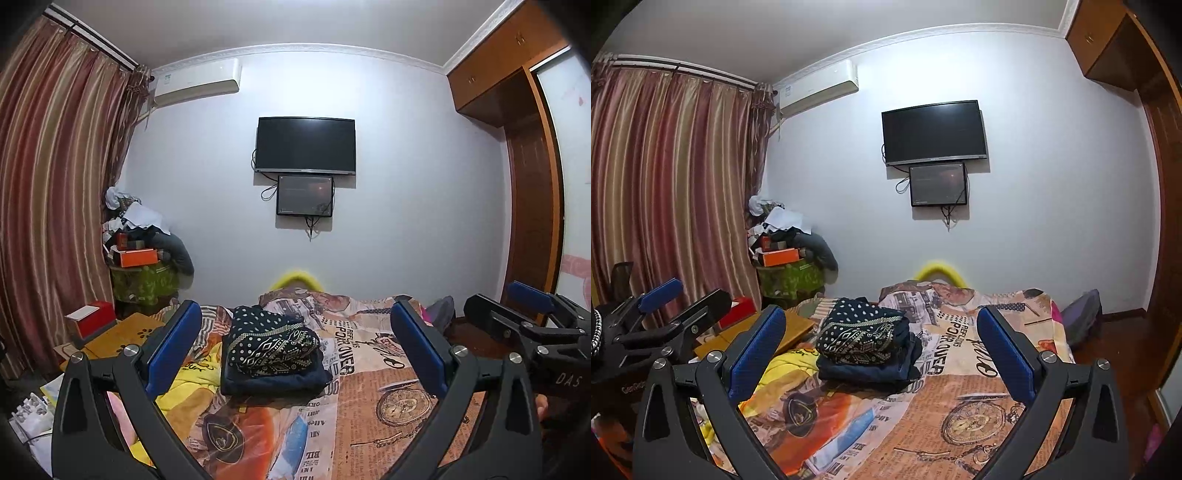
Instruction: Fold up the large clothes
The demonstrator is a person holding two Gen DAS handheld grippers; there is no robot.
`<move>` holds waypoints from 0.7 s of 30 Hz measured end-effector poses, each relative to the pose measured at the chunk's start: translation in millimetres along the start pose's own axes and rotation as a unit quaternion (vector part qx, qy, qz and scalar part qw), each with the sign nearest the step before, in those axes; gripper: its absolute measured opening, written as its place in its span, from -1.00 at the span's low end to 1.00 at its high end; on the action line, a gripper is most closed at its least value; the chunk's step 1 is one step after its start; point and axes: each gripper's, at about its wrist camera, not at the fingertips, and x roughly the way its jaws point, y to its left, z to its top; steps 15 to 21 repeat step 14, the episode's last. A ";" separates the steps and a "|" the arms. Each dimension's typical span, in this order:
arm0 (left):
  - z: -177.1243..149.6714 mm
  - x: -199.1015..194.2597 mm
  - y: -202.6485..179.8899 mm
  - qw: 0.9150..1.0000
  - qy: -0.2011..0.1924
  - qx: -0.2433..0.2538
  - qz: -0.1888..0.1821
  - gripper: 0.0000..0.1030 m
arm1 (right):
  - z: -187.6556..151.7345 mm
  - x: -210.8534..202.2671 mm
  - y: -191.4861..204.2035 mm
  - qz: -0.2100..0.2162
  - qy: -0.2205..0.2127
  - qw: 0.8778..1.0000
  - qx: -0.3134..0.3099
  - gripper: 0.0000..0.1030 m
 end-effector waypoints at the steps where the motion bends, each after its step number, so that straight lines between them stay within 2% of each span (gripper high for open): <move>1: -0.3 0.2 -0.1 1.000 0.000 0.000 0.000 0.99 | 0.2 0.4 -0.7 0.000 0.000 1.000 0.001 1.00; 21: -4.4 4.1 -5.5 1.000 0.008 0.006 0.004 0.99 | -1.7 5.1 -2.0 -0.005 0.009 1.000 0.002 1.00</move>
